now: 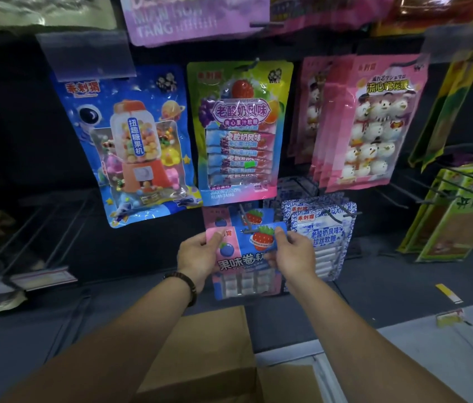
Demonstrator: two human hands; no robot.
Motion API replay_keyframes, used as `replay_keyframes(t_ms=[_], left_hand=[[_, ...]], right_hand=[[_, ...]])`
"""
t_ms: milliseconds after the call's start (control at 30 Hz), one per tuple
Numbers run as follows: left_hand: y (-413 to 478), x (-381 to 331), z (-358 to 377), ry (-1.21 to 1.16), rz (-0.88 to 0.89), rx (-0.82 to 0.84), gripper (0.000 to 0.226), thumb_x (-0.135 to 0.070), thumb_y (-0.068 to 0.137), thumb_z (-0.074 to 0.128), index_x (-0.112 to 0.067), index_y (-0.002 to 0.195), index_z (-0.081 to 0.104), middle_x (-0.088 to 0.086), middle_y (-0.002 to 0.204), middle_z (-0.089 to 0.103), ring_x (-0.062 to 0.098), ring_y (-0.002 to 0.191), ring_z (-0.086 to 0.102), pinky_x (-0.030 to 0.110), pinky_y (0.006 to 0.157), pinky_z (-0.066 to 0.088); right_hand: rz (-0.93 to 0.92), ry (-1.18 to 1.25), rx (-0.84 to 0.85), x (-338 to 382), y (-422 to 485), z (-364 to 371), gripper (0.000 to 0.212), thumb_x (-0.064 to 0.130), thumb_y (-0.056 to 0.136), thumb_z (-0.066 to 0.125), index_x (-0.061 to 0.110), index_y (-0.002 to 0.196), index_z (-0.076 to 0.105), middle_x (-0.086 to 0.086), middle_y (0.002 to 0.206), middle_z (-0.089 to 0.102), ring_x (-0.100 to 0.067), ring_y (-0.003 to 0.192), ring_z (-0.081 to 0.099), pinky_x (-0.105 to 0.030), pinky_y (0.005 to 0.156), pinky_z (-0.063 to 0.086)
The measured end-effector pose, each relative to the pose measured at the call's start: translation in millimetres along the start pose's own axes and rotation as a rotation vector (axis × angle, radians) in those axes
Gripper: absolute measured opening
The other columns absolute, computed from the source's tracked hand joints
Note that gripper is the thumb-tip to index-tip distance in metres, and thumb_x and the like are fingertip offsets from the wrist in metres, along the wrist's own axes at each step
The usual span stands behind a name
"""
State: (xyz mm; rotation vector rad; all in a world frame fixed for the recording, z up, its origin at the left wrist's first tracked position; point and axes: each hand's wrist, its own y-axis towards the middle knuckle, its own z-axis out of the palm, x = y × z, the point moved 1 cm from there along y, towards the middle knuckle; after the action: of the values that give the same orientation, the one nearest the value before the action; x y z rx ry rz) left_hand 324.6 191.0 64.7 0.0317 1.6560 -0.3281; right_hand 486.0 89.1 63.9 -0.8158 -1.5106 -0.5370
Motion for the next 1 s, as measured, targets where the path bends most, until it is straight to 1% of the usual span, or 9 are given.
replay_keyframes(t_ms=[67, 200, 333, 400, 567, 700, 800, 900, 1000], left_hand=[[9, -1, 5, -0.006, -0.005, -0.023, 0.017, -0.034, 0.101, 0.071, -0.021, 0.105, 0.082, 0.004, 0.088, 0.082, 0.018, 0.064, 0.075, 0.023, 0.044, 0.053], [28, -5, 12, 0.025, 0.003, -0.07, 0.016, -0.035, 0.101, 0.07, -0.023, 0.095, 0.08, 0.011, 0.092, 0.082, 0.021, 0.058, 0.07, 0.023, 0.037, 0.049], [42, -7, 13, 0.064, 0.0, -0.095, 0.015, -0.038, 0.1, 0.07, -0.029, 0.089, 0.076, 0.018, 0.095, 0.08, 0.026, 0.051, 0.062, 0.027, 0.039, 0.051], [47, -7, 12, 0.078, -0.002, -0.086, 0.019, -0.042, 0.099, 0.071, -0.028, 0.087, 0.076, 0.012, 0.095, 0.081, 0.031, 0.066, 0.074, 0.037, 0.049, 0.061], [50, -7, 5, 0.1, 0.04, -0.021, 0.026, -0.047, 0.1, 0.068, -0.023, 0.092, 0.078, 0.012, 0.095, 0.081, 0.04, 0.083, 0.079, 0.058, 0.068, 0.066], [44, -3, -12, 0.117, 0.073, 0.021, 0.029, -0.034, 0.099, 0.072, -0.012, 0.117, 0.073, 0.005, 0.098, 0.078, 0.027, 0.086, 0.077, 0.045, 0.079, 0.066], [27, 5, -41, 0.265, 0.06, 0.097, 0.043, -0.026, 0.094, 0.079, -0.012, 0.128, 0.057, 0.001, 0.098, 0.071, 0.015, 0.077, 0.064, 0.032, 0.074, 0.053], [-3, 12, -87, 0.66, 0.136, 0.294, 0.036, -0.034, 0.091, 0.081, -0.023, 0.118, 0.058, -0.002, 0.098, 0.075, 0.013, 0.083, 0.068, 0.024, 0.072, 0.048], [-46, 14, -139, 1.075, 0.251, 0.468, 0.029, -0.044, 0.091, 0.078, -0.028, 0.113, 0.068, -0.009, 0.103, 0.074, 0.012, 0.097, 0.07, 0.023, 0.084, 0.052]], right_hand=[[0.004, 0.006, -0.019, -4, 0, 5, 0.033, 0.041, 0.105, 0.058, 0.01, 0.112, 0.069, -0.003, 0.083, 0.079, -0.029, 0.076, 0.079, -0.054, 0.078, 0.065], [-0.029, -0.102, -0.076, -20, 2, 8, 0.077, 0.069, 0.088, 0.042, 0.016, 0.144, 0.054, 0.005, 0.107, 0.075, -0.027, 0.097, 0.076, -0.054, 0.092, 0.06], [-0.008, -0.117, 0.048, -20, -5, 11, 0.046, 0.066, 0.091, 0.042, 0.028, 0.107, 0.063, 0.0, 0.087, 0.076, -0.029, 0.082, 0.077, -0.056, 0.084, 0.062], [-0.003, -0.151, 0.115, -20, -7, 15, 0.04, 0.067, 0.091, 0.043, 0.031, 0.097, 0.06, 0.0, 0.081, 0.076, -0.029, 0.079, 0.078, -0.057, 0.084, 0.062], [-0.002, -0.31, 0.287, -9, -24, 18, 0.032, 0.047, 0.108, 0.046, 0.02, 0.106, 0.062, -0.005, 0.094, 0.076, -0.023, 0.068, 0.079, -0.046, 0.074, 0.063], [0.016, -0.403, 0.364, -8, -38, 20, 0.026, 0.04, 0.108, 0.049, 0.02, 0.11, 0.065, -0.006, 0.096, 0.078, -0.027, 0.073, 0.08, -0.042, 0.07, 0.062], [0.008, -0.495, 0.432, -7, -56, 22, 0.026, 0.036, 0.108, 0.052, 0.017, 0.103, 0.068, -0.013, 0.097, 0.079, -0.028, 0.077, 0.079, -0.041, 0.071, 0.061], [-0.019, -0.522, 0.47, -11, -79, 24, 0.036, 0.033, 0.108, 0.053, 0.0, 0.107, 0.069, -0.022, 0.101, 0.077, -0.029, 0.076, 0.075, -0.04, 0.07, 0.059], [-0.04, -0.559, 0.513, -14, -105, 27, 0.026, 0.034, 0.106, 0.057, 0.011, 0.107, 0.07, -0.012, 0.098, 0.078, -0.026, 0.081, 0.077, -0.039, 0.07, 0.06]])
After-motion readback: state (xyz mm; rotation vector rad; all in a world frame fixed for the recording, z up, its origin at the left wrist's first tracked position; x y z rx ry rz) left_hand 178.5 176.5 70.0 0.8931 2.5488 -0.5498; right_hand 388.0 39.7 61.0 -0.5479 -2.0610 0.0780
